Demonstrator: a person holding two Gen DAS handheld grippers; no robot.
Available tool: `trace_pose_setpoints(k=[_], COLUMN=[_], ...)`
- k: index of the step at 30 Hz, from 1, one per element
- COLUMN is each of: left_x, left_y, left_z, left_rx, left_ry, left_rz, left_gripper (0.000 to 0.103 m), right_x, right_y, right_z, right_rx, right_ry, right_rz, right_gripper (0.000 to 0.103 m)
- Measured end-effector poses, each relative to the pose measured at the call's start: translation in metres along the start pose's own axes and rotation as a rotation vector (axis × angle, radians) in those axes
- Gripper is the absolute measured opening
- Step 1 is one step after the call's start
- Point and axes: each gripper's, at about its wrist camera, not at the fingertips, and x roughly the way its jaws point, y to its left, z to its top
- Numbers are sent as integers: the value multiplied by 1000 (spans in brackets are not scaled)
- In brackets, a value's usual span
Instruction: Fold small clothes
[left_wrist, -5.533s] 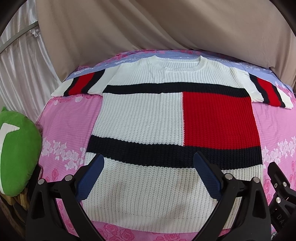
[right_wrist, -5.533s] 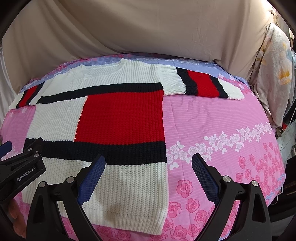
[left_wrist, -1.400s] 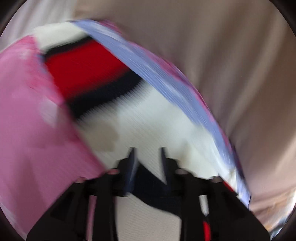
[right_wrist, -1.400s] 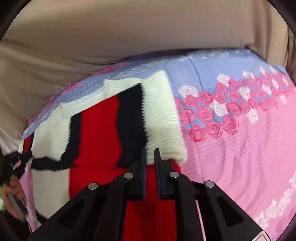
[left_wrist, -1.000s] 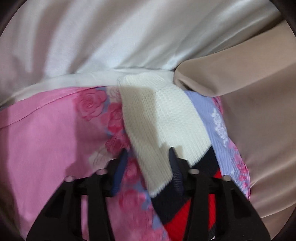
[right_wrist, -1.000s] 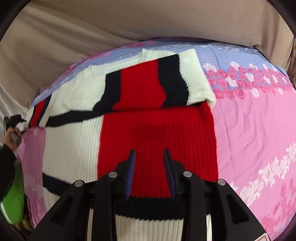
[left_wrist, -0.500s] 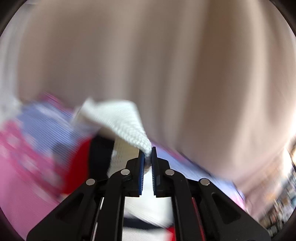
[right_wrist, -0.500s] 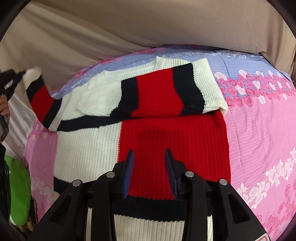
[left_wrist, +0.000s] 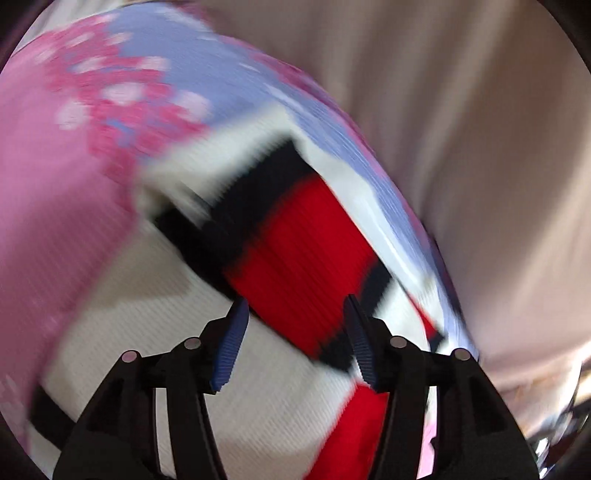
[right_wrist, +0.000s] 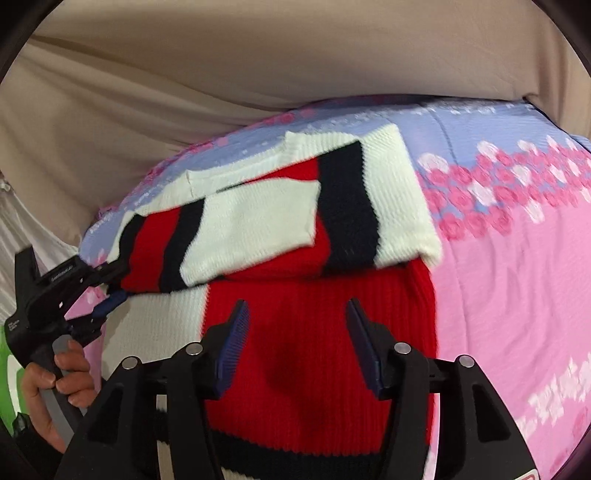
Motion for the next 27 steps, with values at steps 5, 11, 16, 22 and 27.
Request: trace_pose_setpoints(k=[5, 11, 16, 22, 27], left_x=[-2, 1, 4, 0, 25], left_y=[49, 69, 63, 40, 43], left_z=[43, 41, 41, 48, 26], left_rx=[-178, -352, -370, -196, -158], left_ry=[-38, -25, -74, -102, -54], left_rz=[7, -87, -95, 9, 119], left_gripper=[52, 51, 13, 7, 7], right_x=[52, 93, 93, -4, 70], right_y=[-9, -7, 22, 36, -23], right_z=[38, 56, 67, 111, 84], right_rx=[75, 157, 150, 62, 84], right_ry=[43, 79, 56, -233, 10], right_rz=[11, 32, 97, 164, -67], right_gripper=[56, 51, 12, 10, 9])
